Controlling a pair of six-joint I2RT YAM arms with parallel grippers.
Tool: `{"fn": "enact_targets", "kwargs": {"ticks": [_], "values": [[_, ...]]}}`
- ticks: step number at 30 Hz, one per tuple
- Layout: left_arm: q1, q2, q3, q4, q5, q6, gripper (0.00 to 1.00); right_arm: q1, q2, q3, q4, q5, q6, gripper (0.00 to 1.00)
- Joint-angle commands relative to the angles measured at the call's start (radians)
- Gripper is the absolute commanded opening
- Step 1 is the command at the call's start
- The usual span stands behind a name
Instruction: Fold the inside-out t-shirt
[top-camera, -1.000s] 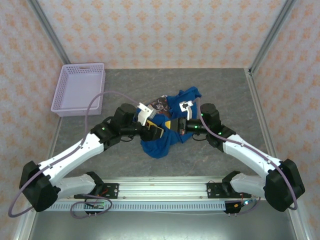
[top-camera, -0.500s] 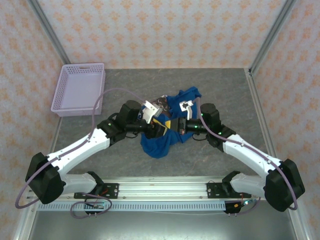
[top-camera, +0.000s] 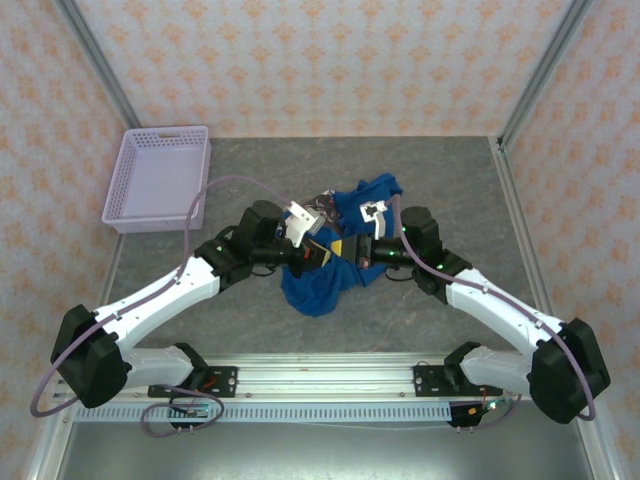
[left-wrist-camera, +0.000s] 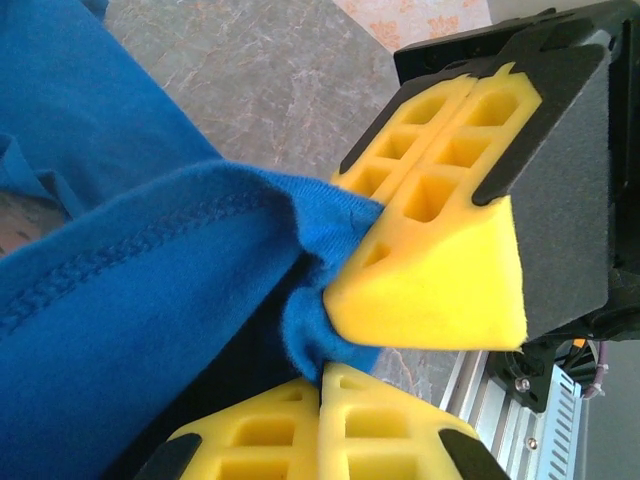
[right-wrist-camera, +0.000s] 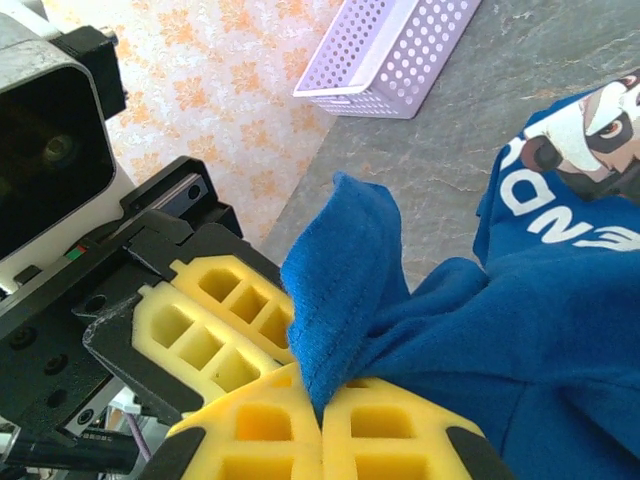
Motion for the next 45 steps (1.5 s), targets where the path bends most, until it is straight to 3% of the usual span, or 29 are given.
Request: {"fn": "enact_targets", "kwargs": {"ticks": [1,3,6,12,16,20,25,27,32,39,45], "values": [[-0.002,-0.032,0.043,-0.042,-0.048,-0.050,0.00,-0.007,-0.042,0.063,-0.104,0.101,-0.073,0.11],[-0.005,-0.045,0.062,-0.086,-0.060,-0.094,0.00,-0.007,-0.063,0.080,-0.202,0.208,-0.123,0.27],[-0.007,-0.056,0.105,-0.175,-0.094,-0.164,0.00,-0.006,-0.090,0.072,-0.295,0.331,-0.186,0.35],[-0.008,-0.071,0.172,-0.279,-0.134,-0.281,0.00,0.079,-0.108,0.007,-0.303,0.396,-0.317,0.47],[-0.008,-0.063,0.204,-0.308,-0.136,-0.305,0.00,0.122,-0.094,-0.029,-0.221,0.369,-0.343,0.55],[-0.020,-0.051,0.204,-0.275,-0.118,-0.319,0.00,0.127,-0.084,-0.041,-0.213,0.399,-0.343,0.56],[-0.064,0.005,0.201,-0.231,-0.098,-0.310,0.00,0.103,-0.092,0.042,-0.454,0.681,-0.318,0.54],[-0.103,0.044,0.195,-0.189,-0.090,-0.315,0.00,0.043,-0.101,0.069,-0.564,0.802,-0.244,0.54],[-0.198,0.150,0.232,-0.138,-0.079,-0.279,0.00,-0.084,-0.129,0.056,-0.642,0.823,-0.171,0.54],[-0.215,0.271,0.290,-0.134,-0.169,-0.201,0.00,-0.105,-0.093,0.077,-0.676,0.718,-0.194,0.55],[-0.251,0.455,0.452,-0.123,-0.194,-0.144,0.03,-0.123,-0.091,0.097,-0.736,0.840,-0.185,0.55]]}}
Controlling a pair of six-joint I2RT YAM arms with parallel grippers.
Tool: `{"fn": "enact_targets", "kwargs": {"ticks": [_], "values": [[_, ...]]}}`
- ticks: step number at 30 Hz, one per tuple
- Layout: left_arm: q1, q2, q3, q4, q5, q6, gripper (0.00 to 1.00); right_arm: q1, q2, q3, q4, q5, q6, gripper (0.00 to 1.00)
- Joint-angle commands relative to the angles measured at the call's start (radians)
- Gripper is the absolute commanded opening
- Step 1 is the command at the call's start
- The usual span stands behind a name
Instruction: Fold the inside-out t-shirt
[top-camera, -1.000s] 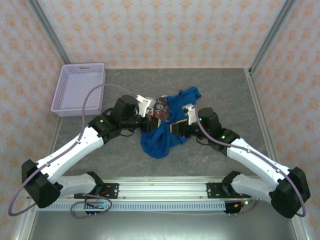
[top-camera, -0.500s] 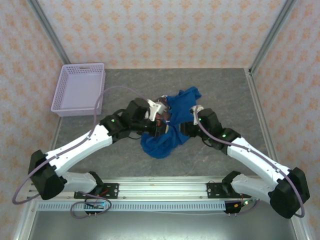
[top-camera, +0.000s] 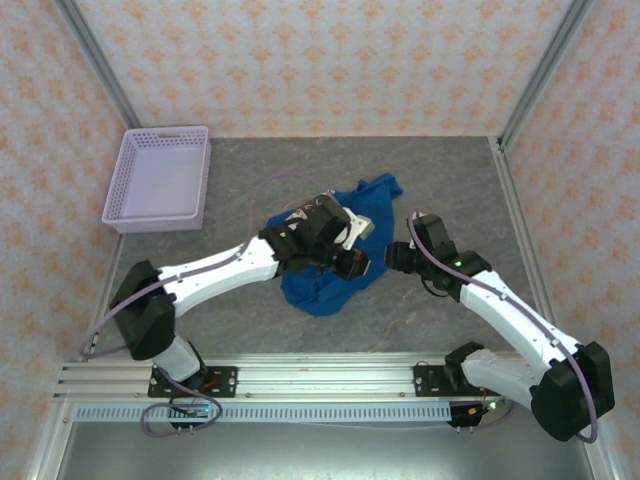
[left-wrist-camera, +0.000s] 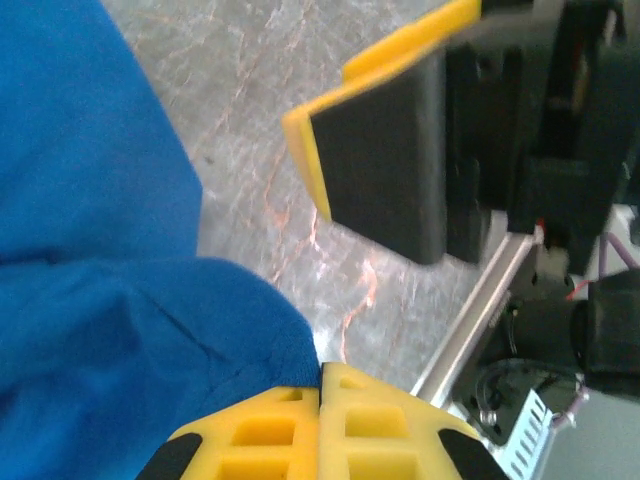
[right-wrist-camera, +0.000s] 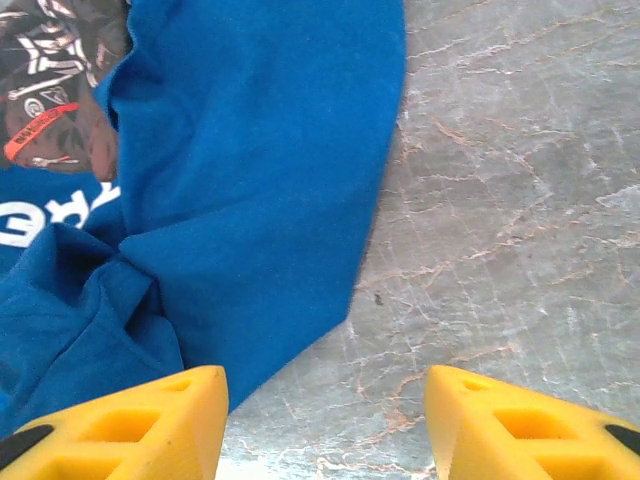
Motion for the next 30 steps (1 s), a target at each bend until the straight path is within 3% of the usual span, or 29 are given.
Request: {"fn": "enact_targets", "kwargs": {"ticks": [1,3,6,10,13,18,30], "values": [[-0.042,0.097,0.129,0.026,-0.026,0.078,0.06,-0.038,-0.012,0.045,-0.071,0.099,0.023,0.55],[-0.056,0.134,0.181,-0.026,-0.011,0.107,0.19,-0.085,-0.040,0.040,-0.084,0.094,0.047,0.55],[-0.048,0.064,0.111,-0.034,-0.049,0.128,0.41,-0.106,-0.089,0.016,-0.075,0.060,0.046,0.55],[-0.001,-0.104,-0.083,-0.017,-0.067,0.079,0.57,-0.096,-0.058,-0.027,-0.010,-0.135,0.042,0.56],[0.048,-0.178,-0.215,-0.041,-0.050,-0.008,0.61,-0.053,0.003,-0.058,0.041,-0.189,0.067,0.56],[0.046,-0.105,-0.286,-0.038,0.064,-0.087,0.62,-0.035,0.073,-0.073,0.110,-0.208,0.099,0.56],[0.017,0.027,-0.253,-0.065,0.004,-0.080,0.62,-0.034,0.081,-0.066,0.114,-0.214,0.089,0.55]]}}
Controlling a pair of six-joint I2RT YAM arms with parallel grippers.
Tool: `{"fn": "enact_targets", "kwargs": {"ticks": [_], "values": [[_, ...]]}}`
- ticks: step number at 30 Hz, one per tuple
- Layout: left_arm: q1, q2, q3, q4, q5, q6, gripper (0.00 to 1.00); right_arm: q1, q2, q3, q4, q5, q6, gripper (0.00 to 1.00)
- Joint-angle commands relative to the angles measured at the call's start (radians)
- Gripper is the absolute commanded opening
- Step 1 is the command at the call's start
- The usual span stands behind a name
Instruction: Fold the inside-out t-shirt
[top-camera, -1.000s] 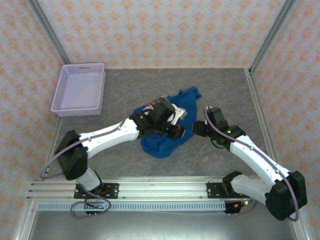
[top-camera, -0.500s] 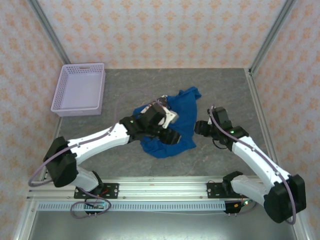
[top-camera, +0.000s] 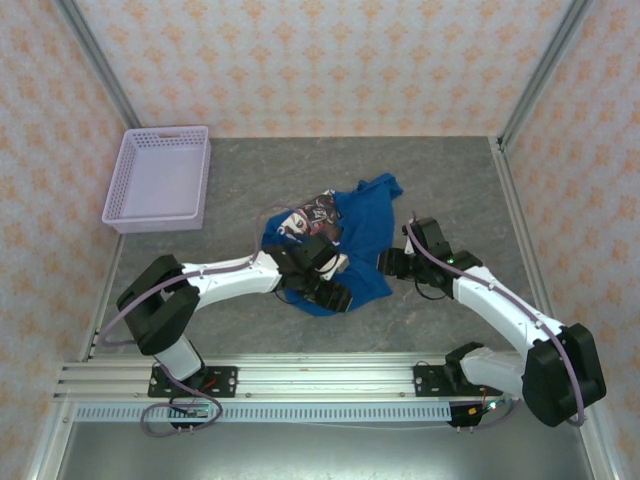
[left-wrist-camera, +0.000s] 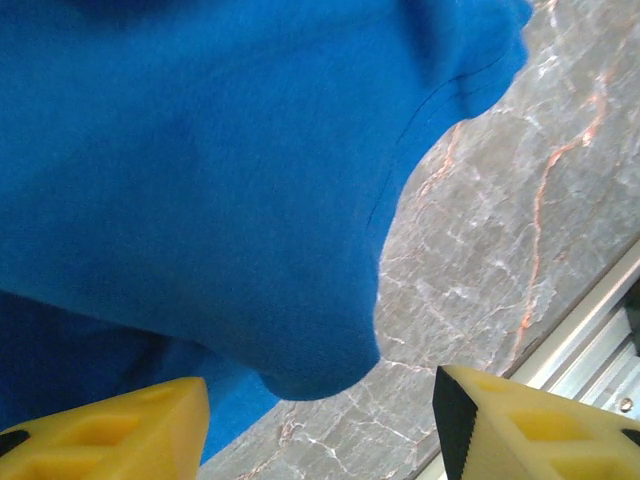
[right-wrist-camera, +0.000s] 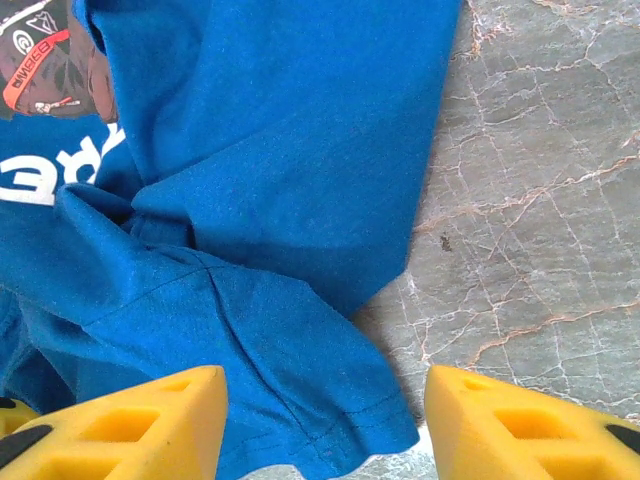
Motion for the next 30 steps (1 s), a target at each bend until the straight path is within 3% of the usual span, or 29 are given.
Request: {"fn": "enact_targets", "kwargs": {"ticks": [1,4,13,21,26,30], "values": [[-0.012,0.016,0.034,-0.018,-0.010,-0.015,0.62,0.003,-0.003,0.000,0.028,-0.008,0.007,0.55],[-0.015,0.039,0.050,0.002,-0.005,-0.013,0.59,0.003,0.002,-0.005,0.038,-0.011,0.010,0.55],[-0.017,0.087,0.090,0.024,0.007,0.000,0.38,0.004,-0.012,-0.005,0.032,-0.006,0.006,0.54],[-0.022,0.091,0.065,0.009,-0.005,0.006,0.38,0.003,-0.016,-0.007,0.034,0.000,0.004,0.54],[-0.019,0.034,0.052,-0.014,-0.046,0.012,0.17,0.003,-0.017,0.012,0.012,0.023,-0.018,0.54],[0.026,-0.112,0.014,-0.081,-0.115,0.028,0.02,-0.004,-0.040,0.052,-0.032,0.129,-0.064,0.54]]}}
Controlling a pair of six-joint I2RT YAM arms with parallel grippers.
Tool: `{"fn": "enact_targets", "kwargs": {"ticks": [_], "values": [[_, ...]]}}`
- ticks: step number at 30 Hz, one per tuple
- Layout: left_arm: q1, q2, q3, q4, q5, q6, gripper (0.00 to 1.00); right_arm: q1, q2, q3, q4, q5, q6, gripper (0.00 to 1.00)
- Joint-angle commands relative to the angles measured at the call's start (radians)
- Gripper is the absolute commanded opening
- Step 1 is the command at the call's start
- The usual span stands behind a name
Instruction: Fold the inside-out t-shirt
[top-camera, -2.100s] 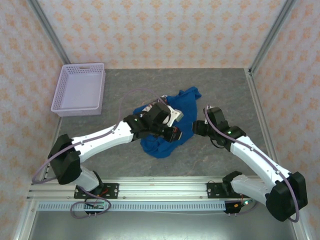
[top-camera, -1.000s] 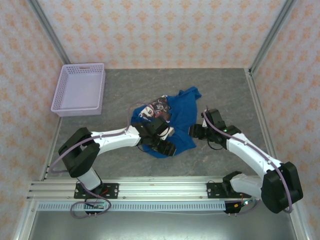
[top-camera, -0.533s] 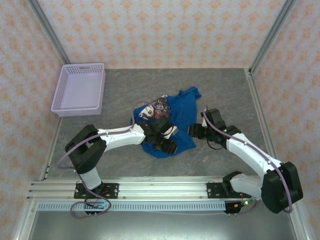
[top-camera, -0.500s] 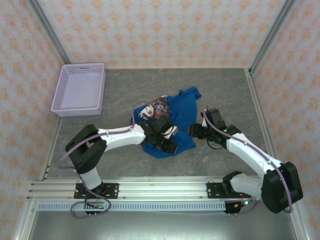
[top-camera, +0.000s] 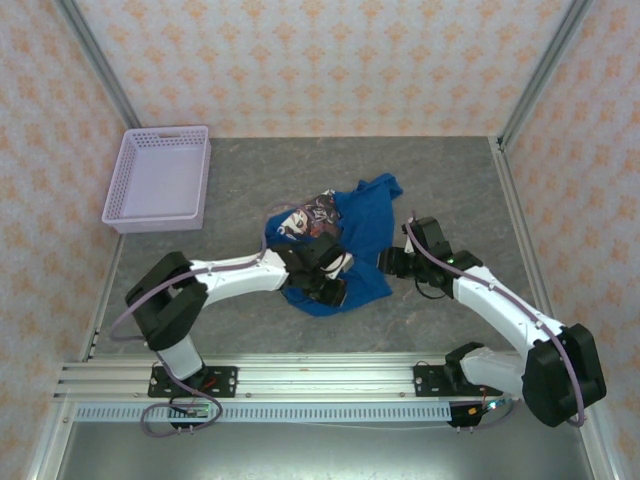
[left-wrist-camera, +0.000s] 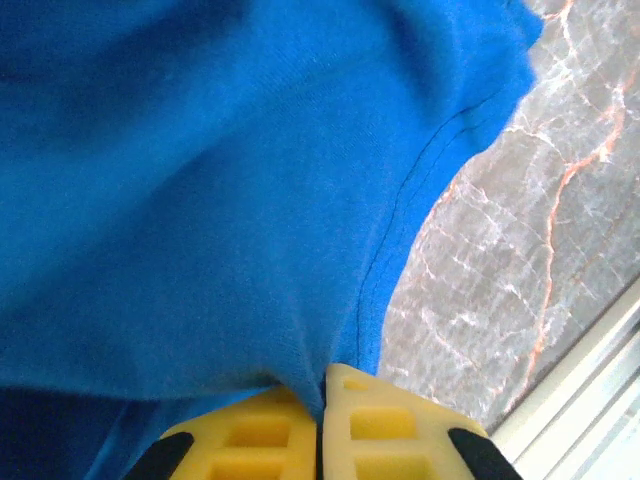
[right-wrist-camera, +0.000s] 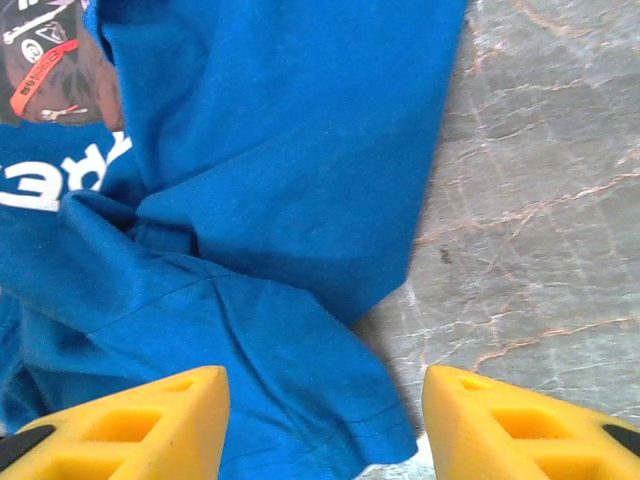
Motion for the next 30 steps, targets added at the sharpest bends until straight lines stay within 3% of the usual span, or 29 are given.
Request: {"fn": "enact_targets", "kwargs": {"ticks": [1,5,9,16,26,30], "values": [[0.061,-0.173,-0.044,-0.087,-0.099,0.015,0.00,-0.012,-0.045,0.052,-0.027,0.134,-0.044,0.55],[0.196,-0.367,-0.116,-0.158,-0.174,-0.008,0.00,-0.063,-0.045,0.038,0.139,0.213,-0.002,0.56],[0.330,-0.524,-0.153,-0.191,-0.219,-0.036,0.00,-0.070,0.087,0.084,0.316,0.246,-0.007,0.55],[0.471,-0.618,-0.178,-0.221,-0.255,-0.074,0.00,0.045,0.352,0.285,0.345,0.263,-0.163,0.55],[0.489,-0.592,-0.180,-0.201,-0.215,-0.075,0.00,0.174,0.677,0.525,0.273,0.286,-0.192,0.53],[0.489,-0.592,-0.179,-0.203,-0.216,-0.069,0.00,0.180,0.755,0.567,0.246,0.340,-0.141,0.40]]}}
